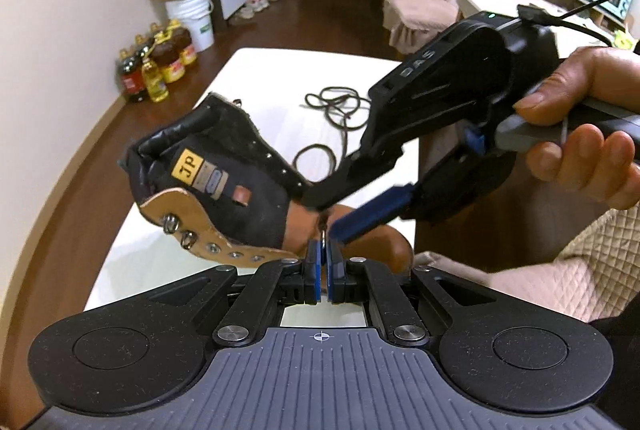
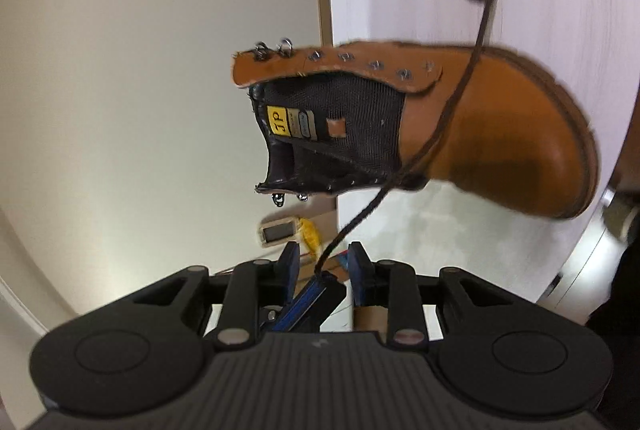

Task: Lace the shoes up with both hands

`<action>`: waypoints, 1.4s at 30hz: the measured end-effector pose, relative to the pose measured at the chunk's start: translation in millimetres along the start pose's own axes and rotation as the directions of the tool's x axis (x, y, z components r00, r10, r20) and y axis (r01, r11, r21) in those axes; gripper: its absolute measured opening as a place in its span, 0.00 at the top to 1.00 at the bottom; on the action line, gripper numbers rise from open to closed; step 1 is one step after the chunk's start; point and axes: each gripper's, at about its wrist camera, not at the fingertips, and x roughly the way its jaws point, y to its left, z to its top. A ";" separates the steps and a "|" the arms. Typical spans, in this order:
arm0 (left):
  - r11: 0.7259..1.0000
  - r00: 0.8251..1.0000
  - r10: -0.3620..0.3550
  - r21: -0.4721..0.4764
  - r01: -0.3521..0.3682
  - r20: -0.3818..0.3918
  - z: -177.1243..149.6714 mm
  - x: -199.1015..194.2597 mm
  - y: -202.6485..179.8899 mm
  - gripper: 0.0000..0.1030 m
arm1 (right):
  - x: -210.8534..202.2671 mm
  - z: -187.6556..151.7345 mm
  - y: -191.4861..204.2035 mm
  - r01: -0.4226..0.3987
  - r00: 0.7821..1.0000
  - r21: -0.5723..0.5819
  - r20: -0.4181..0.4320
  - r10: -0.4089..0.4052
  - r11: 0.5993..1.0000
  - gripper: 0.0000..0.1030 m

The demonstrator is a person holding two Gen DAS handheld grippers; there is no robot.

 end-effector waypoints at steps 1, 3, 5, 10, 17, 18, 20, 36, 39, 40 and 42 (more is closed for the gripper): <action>1.000 1.000 0.001 0.003 -0.001 -0.008 1.6 1.6 0.2 0.98 | 0.6 1.5 0.4 -0.008 1.000 0.007 -0.009 0.008 1.000 0.72; 1.000 1.000 0.004 0.004 -0.004 -0.018 3.8 3.7 0.8 0.98 | 8.1 7.0 0.5 -0.021 0.999 0.002 -0.024 0.021 1.000 0.82; 1.000 0.999 0.008 -0.011 -0.009 -0.033 6.9 8.7 2.6 0.98 | 11.6 10.3 3.8 -0.003 1.000 -0.027 -0.024 0.002 1.000 0.96; 0.999 0.999 0.012 -0.037 -0.014 -0.048 10.6 16.0 2.0 0.98 | 14.4 16.2 6.2 0.020 0.999 -0.046 -0.041 -0.022 0.999 0.96; 0.996 0.995 0.035 -0.077 -0.042 -0.093 12.2 25.1 3.0 0.97 | 7.7 16.8 12.3 0.058 0.998 -0.125 0.001 -0.058 0.990 0.97; 0.996 0.994 0.037 -0.081 -0.045 -0.099 11.7 25.9 3.5 0.97 | 8.7 20.1 11.3 0.063 0.998 -0.133 0.022 -0.061 0.989 0.97; 0.993 0.990 0.055 -0.095 -0.068 -0.133 5.1 31.3 7.4 0.97 | 13.8 25.8 7.9 0.082 0.995 -0.150 0.060 -0.074 0.985 0.97; 0.998 0.983 -0.012 -0.067 -0.001 -0.185 -25.5 39.9 25.1 0.97 | 53.8 8.2 -14.5 0.190 0.950 -0.218 0.287 -0.123 0.957 0.97; 0.998 0.984 -0.015 -0.068 0.003 -0.179 -30.9 40.6 29.9 0.97 | 54.4 4.3 -9.6 0.219 0.944 -0.250 0.300 -0.139 0.943 0.97; 0.998 0.984 -0.015 -0.068 0.003 -0.177 -31.9 40.8 31.1 0.96 | 55.1 2.9 -7.8 0.230 0.942 -0.264 0.302 -0.146 0.937 0.97; 0.998 0.985 -0.013 -0.070 0.001 -0.172 -33.3 41.3 33.6 0.95 | 58.3 0.9 -5.9 0.242 0.943 -0.283 0.295 -0.156 0.928 0.97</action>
